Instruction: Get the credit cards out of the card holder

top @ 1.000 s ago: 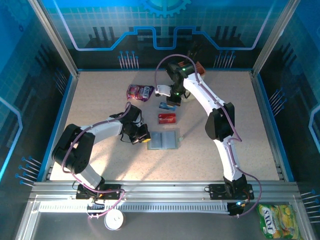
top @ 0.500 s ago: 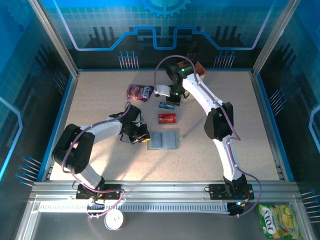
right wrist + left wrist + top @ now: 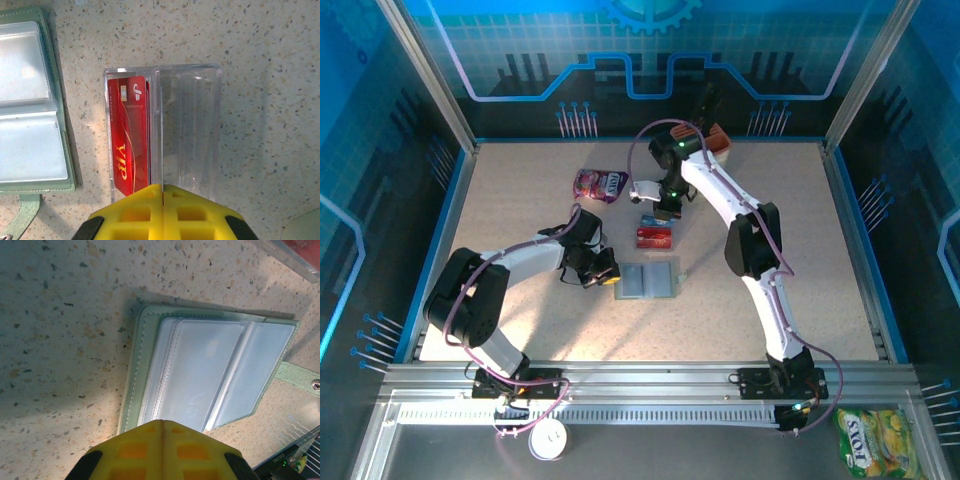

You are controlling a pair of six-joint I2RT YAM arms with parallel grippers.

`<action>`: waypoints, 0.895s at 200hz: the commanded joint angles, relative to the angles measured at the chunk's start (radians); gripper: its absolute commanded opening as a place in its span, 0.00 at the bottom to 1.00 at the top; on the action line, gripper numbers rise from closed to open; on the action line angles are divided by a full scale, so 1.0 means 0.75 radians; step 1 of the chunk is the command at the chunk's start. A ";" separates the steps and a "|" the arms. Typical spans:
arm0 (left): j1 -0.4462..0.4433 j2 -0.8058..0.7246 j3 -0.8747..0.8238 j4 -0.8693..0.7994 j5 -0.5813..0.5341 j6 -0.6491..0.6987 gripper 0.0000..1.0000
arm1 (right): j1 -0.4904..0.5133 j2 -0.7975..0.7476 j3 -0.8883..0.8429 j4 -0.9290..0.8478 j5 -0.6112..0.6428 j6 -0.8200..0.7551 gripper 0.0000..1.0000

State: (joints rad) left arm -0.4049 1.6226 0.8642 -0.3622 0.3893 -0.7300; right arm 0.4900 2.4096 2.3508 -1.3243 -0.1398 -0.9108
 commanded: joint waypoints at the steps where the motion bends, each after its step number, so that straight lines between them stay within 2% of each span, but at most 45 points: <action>1: 0.017 -0.001 -0.009 -0.032 -0.004 0.017 0.01 | -0.005 0.042 0.021 -0.046 -0.031 -0.020 0.06; 16: 0.018 -0.005 -0.013 -0.030 -0.005 0.013 0.01 | -0.005 0.033 0.032 -0.017 0.000 0.012 0.18; 28: 0.019 -0.008 -0.013 -0.028 -0.004 0.014 0.01 | -0.010 0.003 0.019 0.041 0.027 0.045 0.21; 63: 0.020 -0.002 -0.009 -0.024 -0.002 0.013 0.01 | -0.002 -0.104 -0.110 0.254 0.123 0.091 0.23; 101: 0.018 -0.003 -0.017 -0.017 0.001 0.012 0.02 | 0.017 -0.178 -0.203 0.373 0.207 0.109 0.24; 179: 0.020 -0.005 -0.029 -0.010 0.005 0.008 0.01 | 0.040 -0.160 -0.323 0.495 0.270 0.132 0.28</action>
State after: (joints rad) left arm -0.3981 1.6226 0.8612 -0.3614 0.3893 -0.7300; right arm 0.5056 2.2940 2.1246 -0.9783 0.0498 -0.8268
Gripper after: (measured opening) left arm 0.051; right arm 0.278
